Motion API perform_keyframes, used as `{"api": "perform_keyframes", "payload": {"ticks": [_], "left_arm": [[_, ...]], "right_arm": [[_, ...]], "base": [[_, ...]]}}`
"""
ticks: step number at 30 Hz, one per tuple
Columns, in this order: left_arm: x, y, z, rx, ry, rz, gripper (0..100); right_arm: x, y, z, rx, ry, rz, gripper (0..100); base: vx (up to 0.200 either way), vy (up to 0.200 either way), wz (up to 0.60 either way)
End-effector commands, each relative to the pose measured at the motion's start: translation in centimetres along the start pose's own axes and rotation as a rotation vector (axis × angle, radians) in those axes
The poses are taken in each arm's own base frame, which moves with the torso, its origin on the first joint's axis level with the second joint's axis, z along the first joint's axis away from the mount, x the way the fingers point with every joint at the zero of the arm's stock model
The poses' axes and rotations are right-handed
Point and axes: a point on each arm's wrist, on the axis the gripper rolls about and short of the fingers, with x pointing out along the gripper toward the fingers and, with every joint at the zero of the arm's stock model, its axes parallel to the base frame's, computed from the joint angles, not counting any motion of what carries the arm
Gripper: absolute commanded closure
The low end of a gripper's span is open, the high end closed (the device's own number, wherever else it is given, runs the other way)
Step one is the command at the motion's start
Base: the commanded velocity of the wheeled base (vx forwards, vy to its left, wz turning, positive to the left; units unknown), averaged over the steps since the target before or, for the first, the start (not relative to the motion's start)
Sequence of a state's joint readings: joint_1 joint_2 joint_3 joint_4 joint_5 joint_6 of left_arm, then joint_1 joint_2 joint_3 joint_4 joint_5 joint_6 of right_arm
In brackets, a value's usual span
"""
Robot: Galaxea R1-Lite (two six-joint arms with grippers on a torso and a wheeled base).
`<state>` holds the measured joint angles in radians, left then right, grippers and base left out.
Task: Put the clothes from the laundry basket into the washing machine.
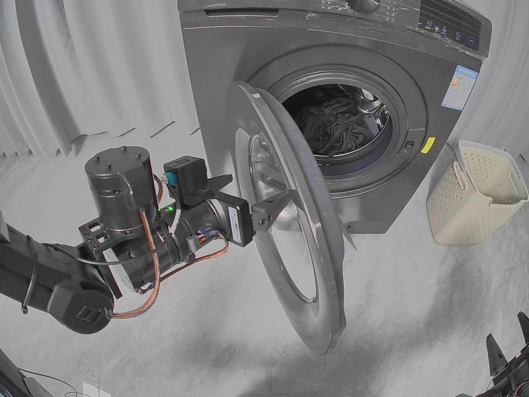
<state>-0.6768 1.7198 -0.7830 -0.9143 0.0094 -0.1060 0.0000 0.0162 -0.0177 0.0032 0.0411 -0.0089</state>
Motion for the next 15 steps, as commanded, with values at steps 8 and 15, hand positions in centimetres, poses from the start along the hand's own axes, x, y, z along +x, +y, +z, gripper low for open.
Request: {"api": "perform_keyframes", "payload": {"ticks": [8, 15], "left_arm": [[3.9, -0.4, 0.1, -0.002, -0.034, -0.014, 0], [6.3, -0.4, 0.3, -0.004, -0.066, -0.015, 0]], "right_arm": [[0.1, 0.0, -0.5, 0.000, 0.012, 0.000, 0], [0.1, 0.0, -0.5, 0.000, 0.012, 0.000, 0]], "base": [[0.000, 0.000, 0.00], [0.000, 0.000, 0.00]]}}
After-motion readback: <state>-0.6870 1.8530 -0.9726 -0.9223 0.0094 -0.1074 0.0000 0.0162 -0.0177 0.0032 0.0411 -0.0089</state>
